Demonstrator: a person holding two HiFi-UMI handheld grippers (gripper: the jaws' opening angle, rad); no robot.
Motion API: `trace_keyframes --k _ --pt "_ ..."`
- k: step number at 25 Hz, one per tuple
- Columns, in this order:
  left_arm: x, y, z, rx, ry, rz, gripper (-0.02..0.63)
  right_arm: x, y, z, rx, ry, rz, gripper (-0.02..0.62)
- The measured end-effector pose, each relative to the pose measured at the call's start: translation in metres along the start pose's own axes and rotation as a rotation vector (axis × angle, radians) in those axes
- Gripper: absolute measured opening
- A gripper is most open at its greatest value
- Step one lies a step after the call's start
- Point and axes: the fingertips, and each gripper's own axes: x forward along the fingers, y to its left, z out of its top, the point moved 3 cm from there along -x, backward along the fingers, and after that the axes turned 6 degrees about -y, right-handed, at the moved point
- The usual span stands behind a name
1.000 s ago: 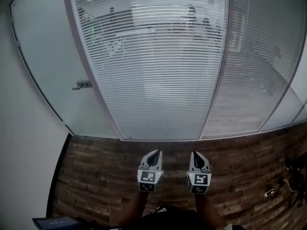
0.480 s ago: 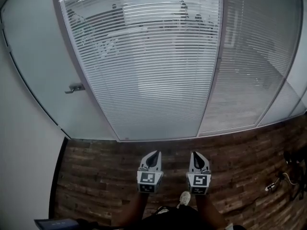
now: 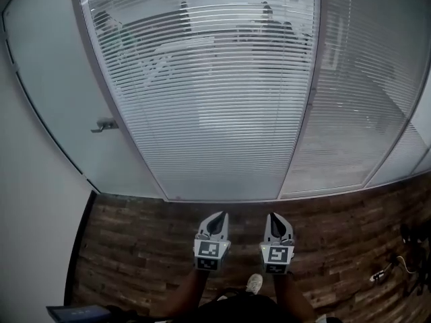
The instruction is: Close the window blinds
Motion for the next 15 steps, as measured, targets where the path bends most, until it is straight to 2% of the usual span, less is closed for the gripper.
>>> trace_keyframes --k 2,6,9,15 --pt "0.009 0.002 -0.002 -0.004 0.012 0.01 -0.005 0.012 -0.001 0.002 -0.031 -0.023 0.03 0.002" --pt "0.03 -0.002 -0.002 -0.016 0.016 0.017 -0.005 0.031 -0.008 0.005 -0.018 -0.029 0.064 0.002" --pt "0.047 -0.009 0.002 -0.028 -0.005 0.014 -0.005 0.042 -0.02 0.001 -0.017 -0.022 0.07 0.002" --pt "0.077 -0.012 0.002 -0.004 0.028 0.019 -0.005 0.059 -0.048 -0.008 -0.017 -0.018 0.071 0.002"
